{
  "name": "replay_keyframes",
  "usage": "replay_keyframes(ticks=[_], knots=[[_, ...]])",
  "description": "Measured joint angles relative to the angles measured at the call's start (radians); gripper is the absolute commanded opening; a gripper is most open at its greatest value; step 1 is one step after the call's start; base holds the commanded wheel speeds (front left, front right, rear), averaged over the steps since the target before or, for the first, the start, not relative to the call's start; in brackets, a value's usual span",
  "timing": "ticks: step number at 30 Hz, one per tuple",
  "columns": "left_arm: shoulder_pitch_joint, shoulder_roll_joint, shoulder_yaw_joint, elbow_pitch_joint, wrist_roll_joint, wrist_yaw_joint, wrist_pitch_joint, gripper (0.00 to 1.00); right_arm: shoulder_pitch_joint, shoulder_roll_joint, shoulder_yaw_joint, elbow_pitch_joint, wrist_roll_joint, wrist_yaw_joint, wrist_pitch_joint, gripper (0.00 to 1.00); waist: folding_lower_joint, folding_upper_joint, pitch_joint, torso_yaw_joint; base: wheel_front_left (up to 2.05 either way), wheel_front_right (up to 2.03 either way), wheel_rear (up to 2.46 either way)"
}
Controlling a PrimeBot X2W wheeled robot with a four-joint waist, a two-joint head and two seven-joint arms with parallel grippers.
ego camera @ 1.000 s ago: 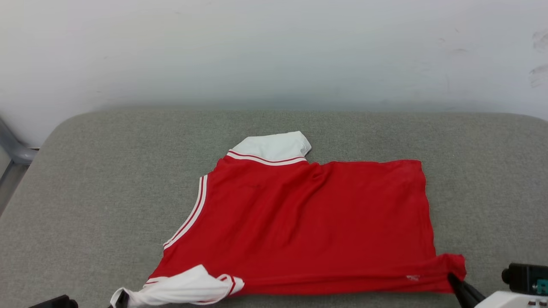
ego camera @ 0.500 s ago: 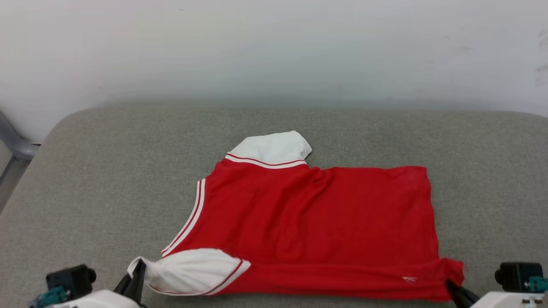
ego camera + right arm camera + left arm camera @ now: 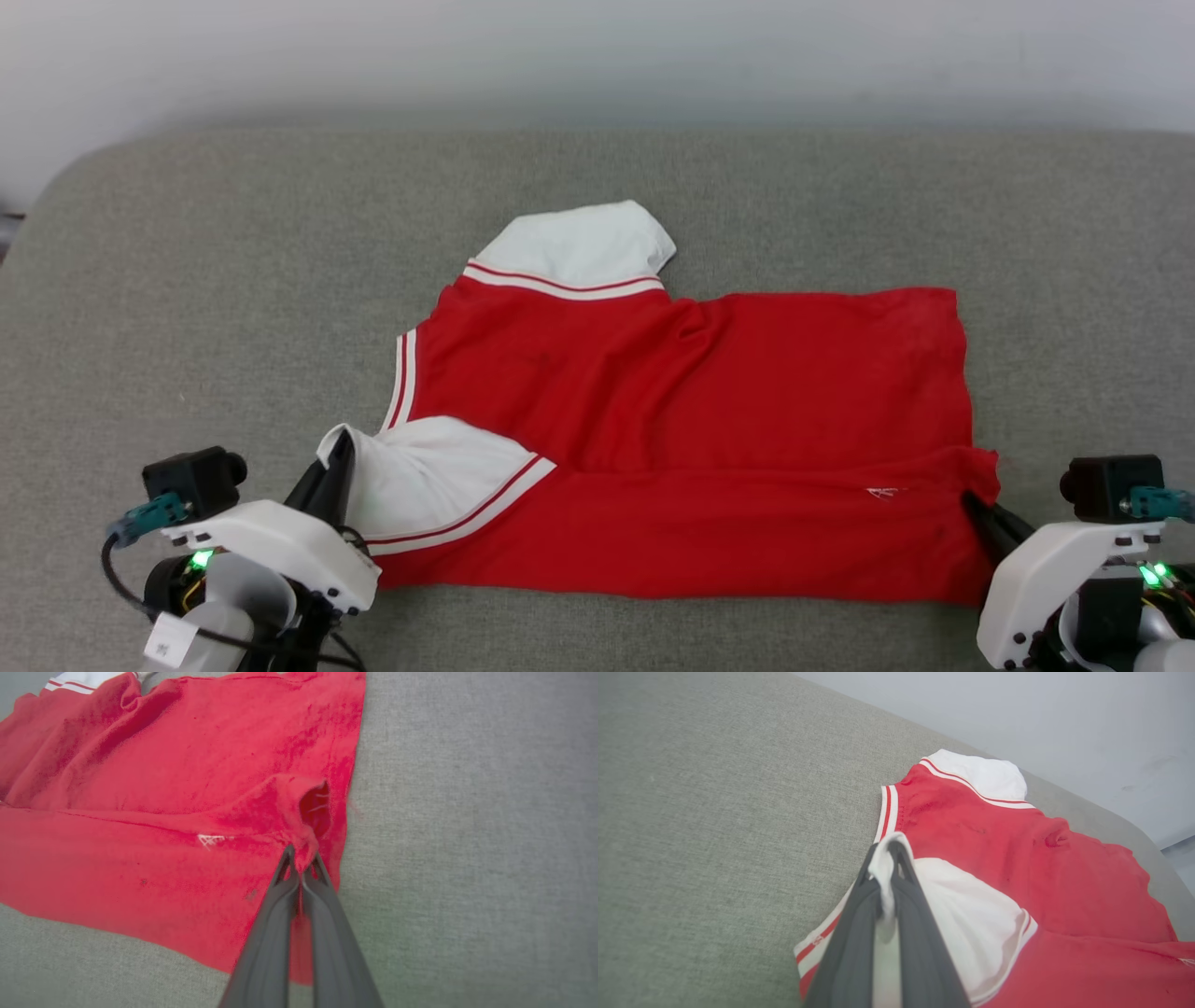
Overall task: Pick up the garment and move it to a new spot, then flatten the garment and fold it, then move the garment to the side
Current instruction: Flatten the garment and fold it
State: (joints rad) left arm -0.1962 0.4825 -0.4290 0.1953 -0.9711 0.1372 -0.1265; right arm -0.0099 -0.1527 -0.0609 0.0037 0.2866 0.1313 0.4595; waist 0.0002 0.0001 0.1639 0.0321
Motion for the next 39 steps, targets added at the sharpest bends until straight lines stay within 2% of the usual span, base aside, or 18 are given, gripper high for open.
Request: replay_keyframes(ticks=[4, 5, 6, 7, 8, 9, 11, 16, 20, 25, 31, 35, 39], knots=[[-0.052, -0.028, -0.022, 0.104, -0.011, -0.043, 0.022, 0.0, -0.028, -0.003, 0.02, 0.059, -0.007, 0.0, -0.037, 0.02, 0.0001, 0.0, 0.045, 0.004, 0.0, 0.0, 0.0], [-0.061, -0.033, -0.028, 0.129, -0.011, -0.053, 0.028, 0.0, -0.034, -0.003, 0.025, 0.079, -0.008, 0.0, -0.043, 0.22, 0.0001, 0.0, 0.053, 0.005, 0.0, 0.0, 0.0], [-0.069, -0.039, -0.032, 0.152, -0.018, -0.064, 0.035, 0.0, -0.037, 0.0, 0.028, 0.096, -0.005, 0.0, -0.051, 0.47, 0.0001, 0.0, 0.058, 0.006, 0.0, 0.0, 0.0], [-0.076, -0.047, -0.036, 0.174, -0.024, -0.075, 0.04, 0.0, -0.039, 0.005, 0.03, 0.108, -0.001, 0.0, -0.06, 0.94, 0.0001, 0.0, 0.06, 0.006, 0.0, 0.0, 0.0], [-0.082, -0.053, -0.041, 0.19, -0.03, -0.083, 0.047, 0.11, -0.042, 0.007, 0.036, 0.116, 0.007, 0.0, -0.074, 1.0, 0.0001, 0.0, 0.059, 0.006, 0.0, 0.0, 0.0], [-0.088, -0.056, -0.044, 0.209, -0.034, -0.09, 0.054, 0.33, -0.045, 0.01, 0.04, 0.122, 0.015, 0.0, -0.089, 1.0, 0.0001, 0.0, 0.056, 0.006, 0.0, 0.0, 0.0], [-0.095, -0.057, -0.046, 0.239, -0.035, -0.101, 0.054, 1.0, -0.048, 0.015, 0.039, 0.124, 0.015, 0.0, -0.142, 1.0, 0.0, -0.0001, 0.046, 0.005, 0.0, 0.0, 0.0], [-0.1, -0.052, -0.046, 0.272, -0.035, -0.11, 0.049, 1.0, -0.043, 0.025, 0.034, 0.091, 0.014, 0.0, -0.305, 1.0, 0.0, 0.0, 0.0, 0.006, 0.0, 0.0, 0.0], [-0.1, -0.015, -0.051, 0.271, -0.03, -0.106, 0.085, 1.0, -0.011, 0.029, 0.025, 0.055, -0.008, 0.0, -0.365, 1.0, -0.0001, 0.0, -0.048, 0.005, 0.0, 0.0, 0.0], [-0.088, 0.055, -0.062, 0.22, -0.038, -0.088, 0.194, 1.0, 0.023, 0.05, 0.011, 0.012, -0.016, 0.0, -0.37, 1.0, -0.0002, 0.0, -0.096, -0.007, 0.0, 0.0, 0.0], [-0.051, 0.163, -0.08, 0.089, -0.121, -0.066, 0.444, 1.0, 0.057, 0.071, 0.001, -0.025, -0.023, 0.0, -0.352, 1.0, -0.0002, 0.0, -0.116, -0.029, 0.0, 0.0, 0.0], [-0.018, 0.218, -0.072, -0.001, -0.179, -0.021, 0.559, 1.0, 0.059, 0.08, 0.0, -0.038, -0.025, 0.0, -0.346, 1.0, -0.0002, 0.0, -0.1, -0.041, 0.0, 0.0, 0.0], [0.014, 0.236, -0.062, -0.036, -0.214, 0.017, 0.608, 1.0, 0.052, 0.086, 0.011, -0.048, -0.027, 0.0, -0.34, 1.0, -0.0003, 0.0, -0.067, -0.056, 0.0, 0.0, 0.0]])
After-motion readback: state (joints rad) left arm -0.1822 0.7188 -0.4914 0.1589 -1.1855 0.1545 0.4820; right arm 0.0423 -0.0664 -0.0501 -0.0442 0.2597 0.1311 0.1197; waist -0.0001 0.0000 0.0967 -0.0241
